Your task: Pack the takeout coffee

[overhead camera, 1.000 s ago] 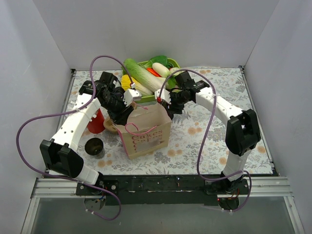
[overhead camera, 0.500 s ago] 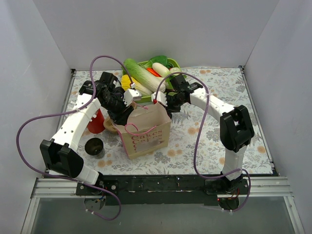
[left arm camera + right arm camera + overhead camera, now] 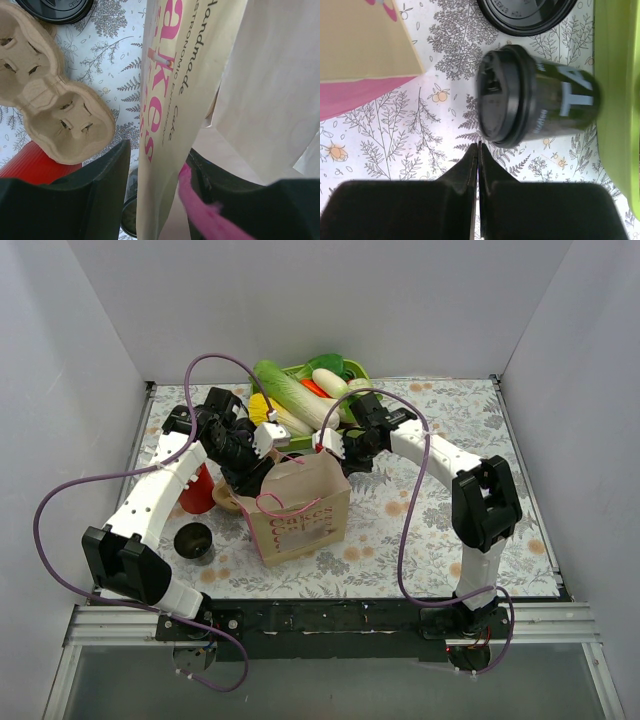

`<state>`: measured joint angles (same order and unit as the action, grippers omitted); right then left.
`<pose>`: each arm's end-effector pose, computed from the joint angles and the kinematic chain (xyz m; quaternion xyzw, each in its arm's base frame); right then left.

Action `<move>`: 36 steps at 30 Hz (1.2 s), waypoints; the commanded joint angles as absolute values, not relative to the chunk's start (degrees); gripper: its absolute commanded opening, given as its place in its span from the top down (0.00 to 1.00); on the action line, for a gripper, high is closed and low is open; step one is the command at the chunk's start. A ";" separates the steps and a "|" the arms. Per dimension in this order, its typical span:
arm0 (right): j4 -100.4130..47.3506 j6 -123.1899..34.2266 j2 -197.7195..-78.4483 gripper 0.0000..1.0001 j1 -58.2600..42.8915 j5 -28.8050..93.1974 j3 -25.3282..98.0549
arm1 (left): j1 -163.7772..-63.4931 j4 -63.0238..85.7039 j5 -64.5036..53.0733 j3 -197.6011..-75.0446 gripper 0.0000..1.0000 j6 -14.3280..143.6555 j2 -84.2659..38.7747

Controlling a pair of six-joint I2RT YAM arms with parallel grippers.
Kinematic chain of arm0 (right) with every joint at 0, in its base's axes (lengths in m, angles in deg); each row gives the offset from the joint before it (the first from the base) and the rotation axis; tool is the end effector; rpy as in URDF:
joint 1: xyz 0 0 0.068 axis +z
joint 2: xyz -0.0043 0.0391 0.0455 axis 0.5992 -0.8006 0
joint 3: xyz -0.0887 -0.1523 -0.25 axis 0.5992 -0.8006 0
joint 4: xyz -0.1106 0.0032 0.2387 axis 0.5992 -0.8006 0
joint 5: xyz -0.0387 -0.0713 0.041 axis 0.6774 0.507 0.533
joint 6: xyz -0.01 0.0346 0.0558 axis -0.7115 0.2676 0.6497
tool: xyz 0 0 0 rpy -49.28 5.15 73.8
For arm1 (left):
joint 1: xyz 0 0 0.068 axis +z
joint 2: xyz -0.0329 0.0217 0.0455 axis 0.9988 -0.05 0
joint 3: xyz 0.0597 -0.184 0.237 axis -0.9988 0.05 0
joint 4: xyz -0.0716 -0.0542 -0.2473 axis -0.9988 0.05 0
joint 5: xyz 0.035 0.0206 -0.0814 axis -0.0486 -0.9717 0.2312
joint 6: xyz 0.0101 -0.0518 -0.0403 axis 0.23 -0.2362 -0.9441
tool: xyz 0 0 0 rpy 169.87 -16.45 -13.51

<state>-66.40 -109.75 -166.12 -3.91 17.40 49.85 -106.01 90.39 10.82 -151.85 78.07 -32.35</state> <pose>0.3504 0.2507 0.2605 -0.7132 0.6272 0.1281 0.2854 0.2491 -0.1085 0.3648 0.2028 0.9464 -0.2302 0.1008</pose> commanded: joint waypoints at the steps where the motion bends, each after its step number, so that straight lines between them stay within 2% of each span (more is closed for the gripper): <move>1: -70.58 -108.08 -160.55 0.99 -5.34 16.02 51.96 | -105.77 92.46 11.69 -152.66 0.57 79.32 -31.89; 9: -72.71 -102.81 -156.41 0.97 -8.95 12.24 51.35 | -105.77 91.14 13.18 -152.22 0.57 78.79 -31.98; 10: -71.30 -101.84 -156.32 0.90 -8.95 12.59 51.08 | -105.77 91.05 13.27 -152.31 0.56 78.62 -31.89; 11: -69.29 -95.83 -156.67 0.77 -8.95 13.20 50.99 | -105.77 90.96 13.18 -152.48 0.51 78.09 -31.80; 12: -65.87 -92.12 -157.28 0.56 -8.95 14.95 51.86 | -105.77 90.62 13.09 -152.74 0.47 78.00 -31.63; 14: -64.35 -84.29 -160.97 0.40 -8.95 15.58 54.85 | -105.77 90.17 12.83 -153.01 0.37 77.22 -31.19; 15: -61.73 -76.34 -162.20 0.14 -9.04 16.19 56.60 | -105.68 90.43 12.83 -153.45 0.35 76.95 -31.19; 16: -60.75 -72.95 -164.12 0.08 -8.86 16.54 57.23 | -105.77 90.61 12.66 -153.62 0.35 76.69 -31.36; 20: -57.49 -59.15 -168.44 0.05 -8.77 17.25 60.48 | -105.77 92.19 11.43 -154.24 0.33 75.20 -30.67; 25: -57.40 -43.51 -173.44 0.02 -8.95 23.75 64.08 | -105.77 92.55 9.85 -152.67 0.32 73.96 -28.82; 36: -56.34 -31.09 -181.10 0.02 -9.83 18.04 64.79 | -105.77 92.63 9.40 -151.34 0.32 69.04 -27.76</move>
